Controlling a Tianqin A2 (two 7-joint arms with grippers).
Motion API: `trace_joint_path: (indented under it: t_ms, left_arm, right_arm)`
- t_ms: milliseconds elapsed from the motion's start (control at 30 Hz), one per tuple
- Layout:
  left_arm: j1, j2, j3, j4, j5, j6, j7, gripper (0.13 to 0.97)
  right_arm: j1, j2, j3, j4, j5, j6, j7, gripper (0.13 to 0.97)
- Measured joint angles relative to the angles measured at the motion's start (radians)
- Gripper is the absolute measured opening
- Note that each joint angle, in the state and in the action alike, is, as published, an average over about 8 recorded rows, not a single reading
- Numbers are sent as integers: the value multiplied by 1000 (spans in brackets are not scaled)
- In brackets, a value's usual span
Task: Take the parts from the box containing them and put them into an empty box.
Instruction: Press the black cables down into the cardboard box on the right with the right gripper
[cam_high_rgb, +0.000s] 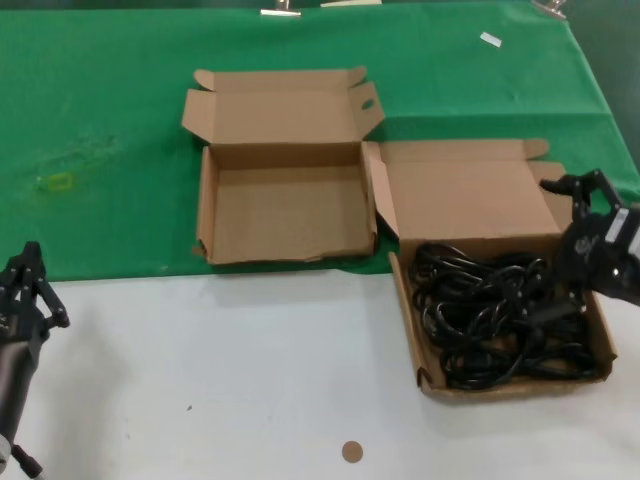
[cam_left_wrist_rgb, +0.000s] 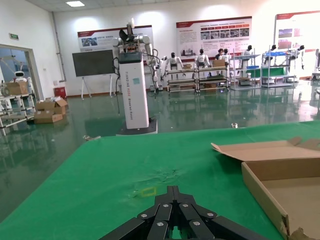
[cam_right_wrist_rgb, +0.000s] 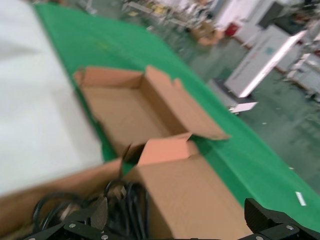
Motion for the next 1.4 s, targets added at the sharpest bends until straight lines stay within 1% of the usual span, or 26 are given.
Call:
trace_joint_path:
  t_ms: [167,367,533,700,967,1233,1367,1400]
  left_arm:
    - [0,0,0,0,0,0,0,144]
    - [0,0,0,0,0,0,0,144]
    - [0,0,0,0,0,0,0,144]
    - [0,0,0,0,0,0,0,144]
    - [0,0,0,0,0,0,0,144]
    - [0,0,0,0,0,0,0,144]
    - [0,0,0,0,0,0,0,144]
    - [0,0,0,0,0,0,0,144]
  right_arm:
    - [8,21,35,-22,-71,-144,-19,966]
    - [41,29,62,-61,-154,-312,-80,966]
    - [98,9,70,-104,-219,-453,-160,966]
    - [167,-37,63,-154,-284,-567,-233,965]
    - [286,-142,42,-240,-389,-662,-301,963]
    - [364,-224,20,-312,-473,-711,-325,903]
    - [384,-252,13,-341,-501,-729,-332,903]
    - [388,-258,12,-347,-507,-732,-332,887]
